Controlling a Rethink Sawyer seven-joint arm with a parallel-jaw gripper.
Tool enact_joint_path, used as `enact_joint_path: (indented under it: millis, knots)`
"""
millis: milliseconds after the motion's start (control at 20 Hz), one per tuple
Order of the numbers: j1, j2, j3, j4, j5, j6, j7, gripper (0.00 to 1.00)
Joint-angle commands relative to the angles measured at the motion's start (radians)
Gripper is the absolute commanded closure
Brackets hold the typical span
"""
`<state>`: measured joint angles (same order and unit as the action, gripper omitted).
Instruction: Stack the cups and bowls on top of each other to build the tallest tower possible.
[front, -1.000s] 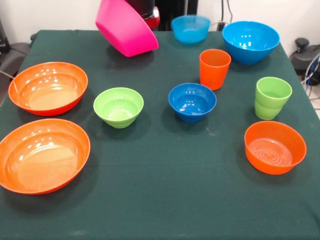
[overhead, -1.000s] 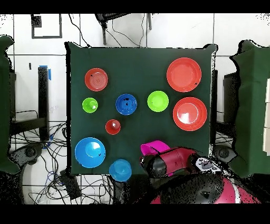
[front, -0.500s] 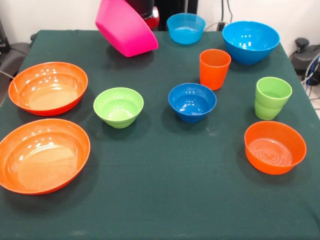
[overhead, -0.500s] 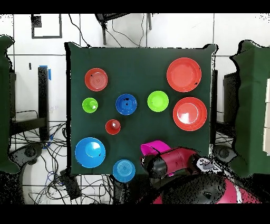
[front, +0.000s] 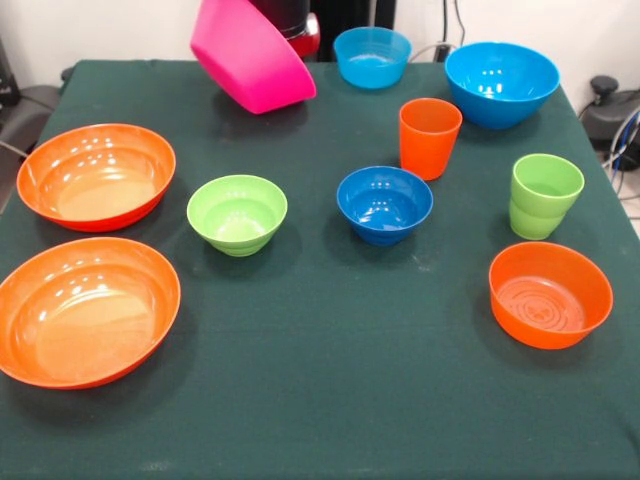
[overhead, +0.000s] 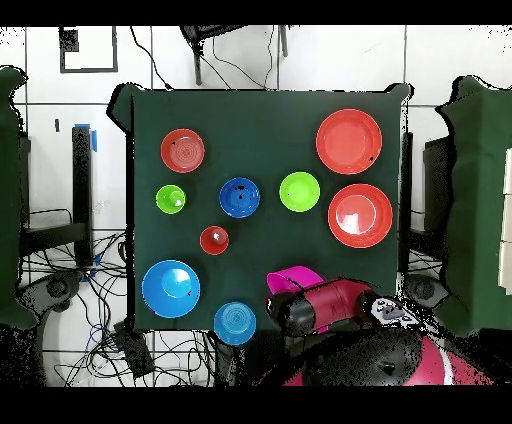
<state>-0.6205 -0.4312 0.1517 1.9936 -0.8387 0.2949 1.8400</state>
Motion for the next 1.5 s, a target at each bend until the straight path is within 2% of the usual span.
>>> enact_joint_path:
  millis: [50, 450, 700, 900, 1100, 1500]
  knots:
    - [0.052, -0.035, 0.06, -0.063, 0.063, 0.089, 0.033, 1.0]
    - [0.078, -0.144, 0.085, -0.026, 0.161, 0.168, 0.032, 1.0]
    - [0.075, -0.213, 0.105, -0.004, 0.228, 0.249, -0.009, 1.0]
    - [0.052, -0.231, 0.118, 0.001, 0.238, 0.271, -0.05, 1.0]
    - [0.036, -0.216, 0.122, -0.008, 0.219, 0.263, -0.069, 1.0]
    - [0.035, -0.204, 0.117, -0.005, 0.192, 0.239, -0.06, 1.0]
